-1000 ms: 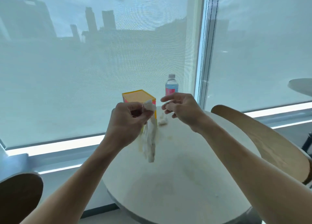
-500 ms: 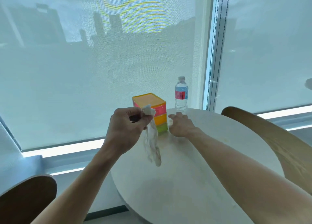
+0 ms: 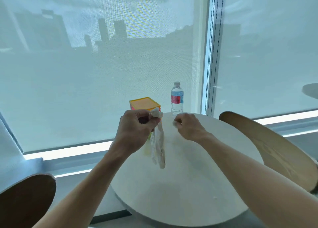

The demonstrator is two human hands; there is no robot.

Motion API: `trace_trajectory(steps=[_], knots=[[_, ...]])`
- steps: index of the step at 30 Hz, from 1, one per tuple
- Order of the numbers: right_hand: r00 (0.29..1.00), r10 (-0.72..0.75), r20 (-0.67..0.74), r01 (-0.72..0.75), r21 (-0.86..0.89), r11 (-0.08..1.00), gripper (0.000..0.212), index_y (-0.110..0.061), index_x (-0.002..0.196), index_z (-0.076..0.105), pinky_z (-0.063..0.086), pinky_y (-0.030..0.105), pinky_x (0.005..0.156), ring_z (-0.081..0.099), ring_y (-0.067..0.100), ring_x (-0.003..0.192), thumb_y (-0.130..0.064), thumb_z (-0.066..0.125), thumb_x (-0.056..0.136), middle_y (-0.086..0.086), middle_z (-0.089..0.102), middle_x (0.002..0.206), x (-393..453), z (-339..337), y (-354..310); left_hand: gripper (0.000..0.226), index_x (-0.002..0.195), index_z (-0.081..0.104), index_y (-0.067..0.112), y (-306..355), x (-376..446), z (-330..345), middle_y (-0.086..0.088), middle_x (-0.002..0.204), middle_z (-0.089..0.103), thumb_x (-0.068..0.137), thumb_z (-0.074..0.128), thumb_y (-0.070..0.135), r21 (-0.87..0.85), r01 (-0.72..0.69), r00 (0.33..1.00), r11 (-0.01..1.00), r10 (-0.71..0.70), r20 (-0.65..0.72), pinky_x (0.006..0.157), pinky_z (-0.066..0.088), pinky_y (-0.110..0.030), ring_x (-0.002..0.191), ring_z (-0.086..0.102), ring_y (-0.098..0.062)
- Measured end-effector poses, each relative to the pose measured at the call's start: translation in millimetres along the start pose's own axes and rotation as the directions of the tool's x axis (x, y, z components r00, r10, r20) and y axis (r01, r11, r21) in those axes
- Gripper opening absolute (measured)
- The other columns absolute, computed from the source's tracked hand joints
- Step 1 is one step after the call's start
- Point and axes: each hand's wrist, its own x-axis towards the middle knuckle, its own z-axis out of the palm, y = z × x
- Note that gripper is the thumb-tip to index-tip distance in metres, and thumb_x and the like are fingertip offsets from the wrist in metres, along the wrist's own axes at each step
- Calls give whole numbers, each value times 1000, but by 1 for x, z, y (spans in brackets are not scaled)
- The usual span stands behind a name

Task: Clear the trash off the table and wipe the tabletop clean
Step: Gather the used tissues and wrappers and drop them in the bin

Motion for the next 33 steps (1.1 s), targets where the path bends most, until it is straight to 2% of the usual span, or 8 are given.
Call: trace_trajectory(steps=[3,7,9,13,21,26,29,33], knots=[[999,-21,-35,23,62,998,14,-12,92,70,43,27,74,64,27,89,-21,59,94,8,71,92,-24,-29,2,13,79,78,19,12,-9,13,7,61,68,85,74,30,-20,1,1000,1000,-1,0,70,50,-29,63,62,-11],[997,-41,-62,50,146,988,15,-13,94,71,54,32,79,66,21,86,-24,60,94,3,72,89,-61,-69,10,12,83,78,17,31,-26,35,-4,74,74,85,74,29,-58,-1,1000,998,2,19,78,55,-39,67,65,-15],[998,-29,-61,40,192,981,14,-16,93,71,54,29,79,67,16,85,-25,61,93,-2,72,87,-82,-89,18,13,84,78,14,44,-37,48,-5,74,74,86,73,27,-82,-11,999,997,14,30,73,54,-33,64,64,-12],[999,-17,-35,24,226,974,10,-23,90,71,50,19,74,66,5,83,-27,62,92,-11,71,84,-126,-121,43,9,79,77,16,70,-65,79,10,60,69,85,74,22,-123,-47,999,991,50,19,59,46,-11,55,60,-2],[997,54,48,-65,279,958,10,-27,90,72,42,4,61,63,-5,79,-32,64,92,-12,70,86,-208,-161,103,16,79,75,26,105,-128,140,8,65,72,83,74,10,-221,-62,993,973,82,84,60,50,-16,56,59,-4],[992,102,68,-119,315,942,14,-21,94,72,50,15,74,65,1,83,-32,64,92,-10,71,87,-253,-167,140,9,80,77,21,113,-173,179,2,68,73,84,74,13,-221,3,985,975,35,167,63,54,-20,58,61,-6],[983,133,124,-166,321,933,16,-20,97,71,51,17,79,64,3,88,-33,63,93,-9,69,91,-284,-165,162,6,85,78,11,109,-197,199,0,70,74,85,73,16,-176,45,973,983,-2,232,67,58,-28,61,65,-11],[947,204,247,-272,287,918,20,-18,103,70,51,21,81,64,6,89,-34,61,95,-7,69,94,-322,-149,191,12,85,78,15,100,-235,225,5,67,73,84,73,25,-119,104,954,988,-65,294,67,56,-24,62,68,-9]])
